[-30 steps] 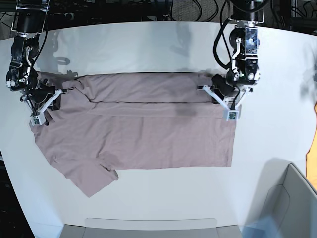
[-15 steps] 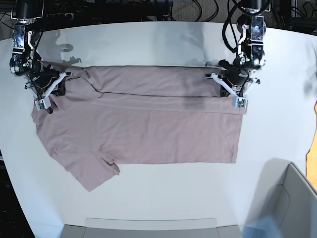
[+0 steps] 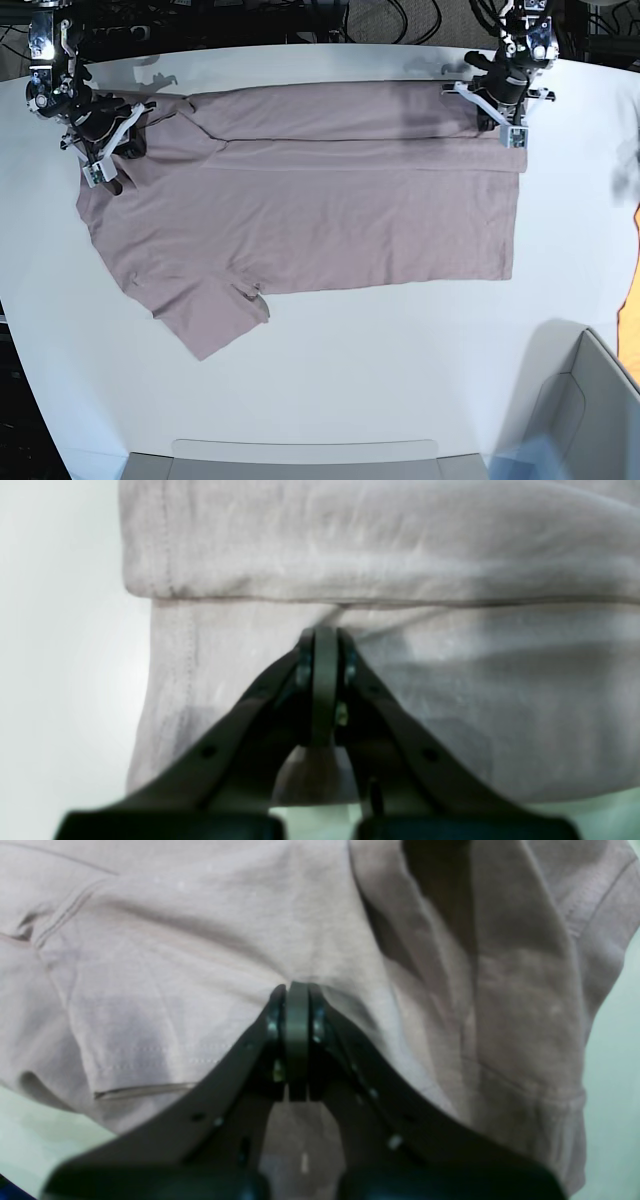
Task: Fold the T-shirt properly
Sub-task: 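Drag the folded shirt back toward the robot with both grippers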
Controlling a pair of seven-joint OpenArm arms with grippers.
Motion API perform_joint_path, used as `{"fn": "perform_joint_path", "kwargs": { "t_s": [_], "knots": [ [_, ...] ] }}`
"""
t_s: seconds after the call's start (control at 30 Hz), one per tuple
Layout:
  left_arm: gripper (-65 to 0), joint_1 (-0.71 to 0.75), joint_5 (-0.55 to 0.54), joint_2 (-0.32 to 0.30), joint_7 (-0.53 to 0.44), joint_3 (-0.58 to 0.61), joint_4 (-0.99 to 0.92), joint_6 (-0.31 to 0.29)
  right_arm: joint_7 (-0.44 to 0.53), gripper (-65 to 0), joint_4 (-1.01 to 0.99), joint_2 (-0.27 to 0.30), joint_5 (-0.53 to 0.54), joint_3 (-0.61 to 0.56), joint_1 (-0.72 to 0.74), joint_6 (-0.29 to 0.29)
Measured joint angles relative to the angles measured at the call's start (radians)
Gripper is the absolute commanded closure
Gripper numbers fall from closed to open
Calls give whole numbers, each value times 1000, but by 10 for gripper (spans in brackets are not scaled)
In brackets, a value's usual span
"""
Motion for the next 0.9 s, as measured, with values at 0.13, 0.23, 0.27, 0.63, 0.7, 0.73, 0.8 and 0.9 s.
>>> {"fn": "perform_joint_path", "kwargs": {
  "t_s": [0.13, 0.23, 0.27, 0.63, 0.7, 0.73, 0.8, 0.9],
  "knots": [
    [0, 13, -18, 4, 9, -41, 5, -16, 3, 0, 8, 0, 2, 0, -10, 0],
    [0, 16, -21, 6, 23, -68, 8, -23, -13, 0, 31, -2, -2, -3, -20, 0],
    [0, 16, -24, 7, 43, -79, 15, -23, -14, 0, 34, -2, -2, -3, -22, 0],
    [0, -55, 24, 14, 273, -116, 130, 10, -106, 0, 121, -50, -43, 63, -34, 3],
    [0, -82, 36, 13, 306, -120, 161, 18, -107, 0, 153, -54, -47, 96, -40, 3],
    [0, -87, 35, 13, 325, -123, 183, 18, -106, 0, 172, -60, -47, 117, -39, 2],
    [0, -101, 35, 14, 344, -124, 215, 18, -103, 0, 204, -74, -42, 164, -37, 0],
    [0, -122, 33, 14, 379, -124, 246, 15, -112, 0, 248, -86, -47, 222, -39, 0]
  ]
}}
